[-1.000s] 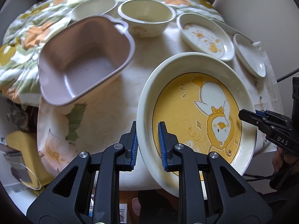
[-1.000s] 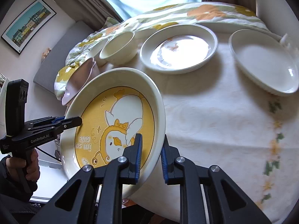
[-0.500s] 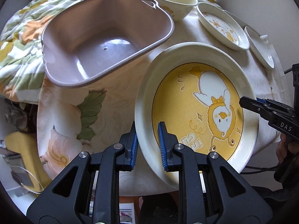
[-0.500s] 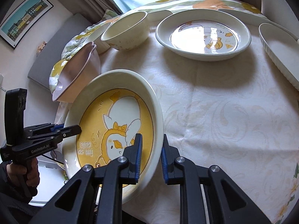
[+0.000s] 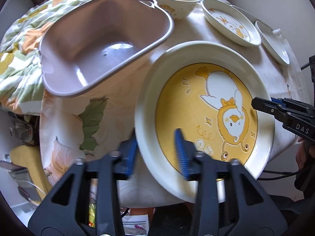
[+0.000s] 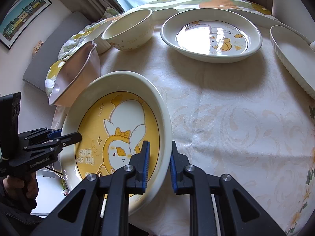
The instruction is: Organize plates and bowls
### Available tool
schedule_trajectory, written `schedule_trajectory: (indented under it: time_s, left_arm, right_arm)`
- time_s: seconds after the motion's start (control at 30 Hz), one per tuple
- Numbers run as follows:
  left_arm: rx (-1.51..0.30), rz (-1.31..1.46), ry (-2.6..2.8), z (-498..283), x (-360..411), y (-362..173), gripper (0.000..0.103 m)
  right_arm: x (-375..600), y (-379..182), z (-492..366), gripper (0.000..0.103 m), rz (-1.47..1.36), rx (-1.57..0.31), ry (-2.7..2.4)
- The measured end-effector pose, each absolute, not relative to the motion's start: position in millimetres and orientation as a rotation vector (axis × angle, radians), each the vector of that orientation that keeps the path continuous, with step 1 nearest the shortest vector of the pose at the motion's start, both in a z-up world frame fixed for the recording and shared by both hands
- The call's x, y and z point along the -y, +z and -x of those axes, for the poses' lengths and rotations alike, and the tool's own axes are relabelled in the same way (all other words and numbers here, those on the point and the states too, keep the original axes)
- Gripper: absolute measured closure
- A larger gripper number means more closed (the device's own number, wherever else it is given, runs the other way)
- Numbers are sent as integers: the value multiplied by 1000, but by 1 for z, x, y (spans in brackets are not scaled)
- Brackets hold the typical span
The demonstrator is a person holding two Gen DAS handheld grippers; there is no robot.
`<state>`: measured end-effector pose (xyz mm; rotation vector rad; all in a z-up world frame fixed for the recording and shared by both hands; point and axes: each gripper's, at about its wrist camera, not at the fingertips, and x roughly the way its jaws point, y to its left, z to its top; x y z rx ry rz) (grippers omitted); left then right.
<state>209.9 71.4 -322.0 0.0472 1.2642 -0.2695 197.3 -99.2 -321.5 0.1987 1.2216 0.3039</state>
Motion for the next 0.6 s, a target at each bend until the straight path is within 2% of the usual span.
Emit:
schedule_trajectory:
  time_s: [0.03,0.1,0.2,0.33,0.6]
  left_arm:
    - [-1254,-55,-272,-209,-70,-321,40]
    - [-1224,-76,-280,-208,-67,-319,35]
    - [-1219,-97,-290,-208,-61,-320,35]
    - [-1209,-89,-269,-203,-60,-317,35]
    - [-1170,-84,-161,-176,-57,-294,35]
  right_arm:
    - [99,-322,-198,86,-198,-1222,296]
    - [97,-322,-197,86,-195,-1220,280]
    - [93,-321,-196,85,-172,-1216,258]
    - [91,-325,-194,79,-181,-1236,259]
    - [116,-297,-177,78,-198,-1144,265]
